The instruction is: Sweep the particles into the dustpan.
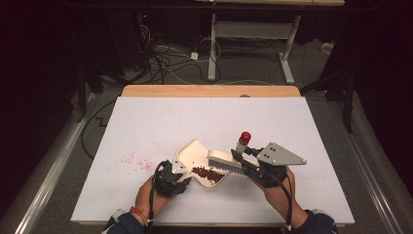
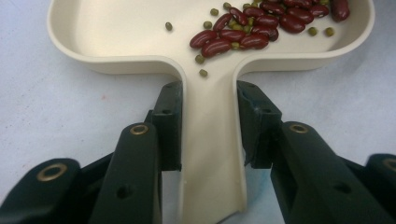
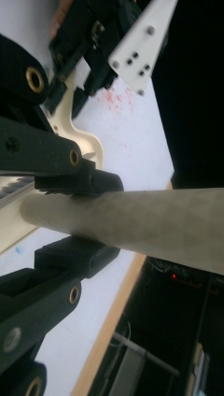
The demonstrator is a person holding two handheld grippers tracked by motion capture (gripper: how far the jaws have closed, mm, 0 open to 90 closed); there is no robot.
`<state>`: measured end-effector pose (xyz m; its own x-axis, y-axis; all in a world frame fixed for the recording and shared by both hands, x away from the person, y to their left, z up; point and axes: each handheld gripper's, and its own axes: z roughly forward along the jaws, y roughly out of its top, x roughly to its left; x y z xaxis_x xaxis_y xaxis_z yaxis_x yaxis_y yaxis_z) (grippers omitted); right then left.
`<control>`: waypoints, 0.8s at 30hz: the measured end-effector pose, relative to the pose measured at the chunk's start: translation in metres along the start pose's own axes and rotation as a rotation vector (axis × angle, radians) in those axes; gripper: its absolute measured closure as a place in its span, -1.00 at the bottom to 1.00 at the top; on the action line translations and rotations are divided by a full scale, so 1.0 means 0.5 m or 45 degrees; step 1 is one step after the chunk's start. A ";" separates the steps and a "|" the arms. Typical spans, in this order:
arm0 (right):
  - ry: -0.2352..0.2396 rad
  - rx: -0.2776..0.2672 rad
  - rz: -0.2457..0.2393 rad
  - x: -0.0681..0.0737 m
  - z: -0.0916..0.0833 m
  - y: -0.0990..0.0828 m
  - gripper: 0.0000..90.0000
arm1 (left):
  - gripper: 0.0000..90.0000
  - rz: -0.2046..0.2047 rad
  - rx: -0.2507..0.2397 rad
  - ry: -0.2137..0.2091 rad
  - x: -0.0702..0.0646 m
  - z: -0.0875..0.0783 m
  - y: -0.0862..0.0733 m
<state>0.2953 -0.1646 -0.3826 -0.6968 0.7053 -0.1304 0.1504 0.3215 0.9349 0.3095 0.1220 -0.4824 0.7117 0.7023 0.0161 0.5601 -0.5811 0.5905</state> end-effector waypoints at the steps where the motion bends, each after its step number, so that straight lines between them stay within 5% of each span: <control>1: -0.014 -0.005 -0.004 -0.006 -0.005 0.002 0.57 | 0.40 0.006 0.004 -0.001 0.000 -0.001 -0.001; 7: -0.073 0.003 0.017 -0.043 -0.020 0.004 0.57 | 0.40 0.008 0.008 -0.010 0.001 -0.007 -0.008; 14: -0.197 0.078 -0.047 -0.059 -0.013 -0.023 0.56 | 0.40 0.018 0.008 -0.022 -0.004 -0.019 -0.020; 19: -0.164 0.138 -0.082 -0.049 0.004 -0.029 0.57 | 0.39 0.032 0.025 0.003 -0.014 -0.016 -0.013; 22: -0.076 0.149 -0.048 -0.031 0.008 -0.025 0.56 | 0.39 0.038 0.029 0.015 -0.018 -0.013 -0.009; 24: -0.067 0.152 -0.076 -0.013 0.012 -0.023 0.56 | 0.39 0.036 0.028 0.017 -0.020 -0.010 -0.006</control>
<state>0.3024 -0.1691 -0.3944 -0.6698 0.7137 -0.2050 0.1939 0.4346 0.8795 0.2985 0.1191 -0.4803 0.7216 0.6909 0.0436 0.5491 -0.6096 0.5718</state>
